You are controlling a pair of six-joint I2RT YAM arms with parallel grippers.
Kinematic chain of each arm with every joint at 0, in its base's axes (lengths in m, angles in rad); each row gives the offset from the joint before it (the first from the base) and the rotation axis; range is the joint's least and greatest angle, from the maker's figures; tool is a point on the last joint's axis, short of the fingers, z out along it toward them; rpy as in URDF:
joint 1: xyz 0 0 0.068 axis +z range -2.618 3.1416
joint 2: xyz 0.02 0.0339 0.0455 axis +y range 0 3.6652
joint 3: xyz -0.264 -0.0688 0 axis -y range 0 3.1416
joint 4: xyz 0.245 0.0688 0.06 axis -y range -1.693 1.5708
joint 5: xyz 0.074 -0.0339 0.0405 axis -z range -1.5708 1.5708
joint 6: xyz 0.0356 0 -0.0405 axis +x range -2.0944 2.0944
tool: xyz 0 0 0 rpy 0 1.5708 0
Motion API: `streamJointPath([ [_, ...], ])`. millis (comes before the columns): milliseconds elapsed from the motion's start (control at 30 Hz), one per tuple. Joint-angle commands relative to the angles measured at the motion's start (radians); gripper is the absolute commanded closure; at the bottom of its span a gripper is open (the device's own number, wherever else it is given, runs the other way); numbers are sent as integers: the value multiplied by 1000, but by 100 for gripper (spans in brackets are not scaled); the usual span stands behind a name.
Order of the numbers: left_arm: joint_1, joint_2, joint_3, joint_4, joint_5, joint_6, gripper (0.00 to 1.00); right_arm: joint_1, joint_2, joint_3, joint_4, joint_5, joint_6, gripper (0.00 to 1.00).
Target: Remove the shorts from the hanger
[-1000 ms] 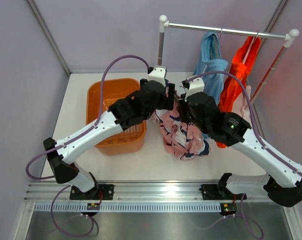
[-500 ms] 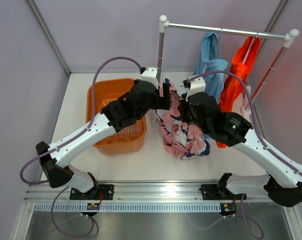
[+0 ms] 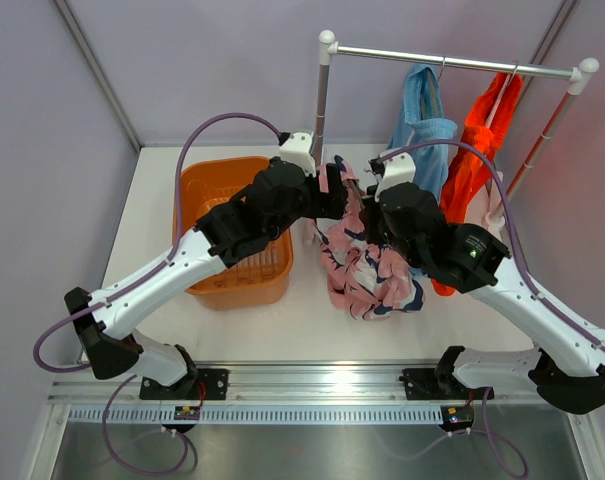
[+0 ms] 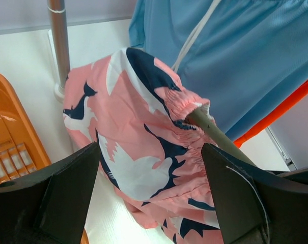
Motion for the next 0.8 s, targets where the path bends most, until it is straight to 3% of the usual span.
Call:
streamJointPath([
  [0,-18,-28,-26,70,29,-36,14,14,-8,67,30,46,-4,100],
  [767,-36,-168,-240,293,102,-122,12,15,3,60,32,19,7,100],
])
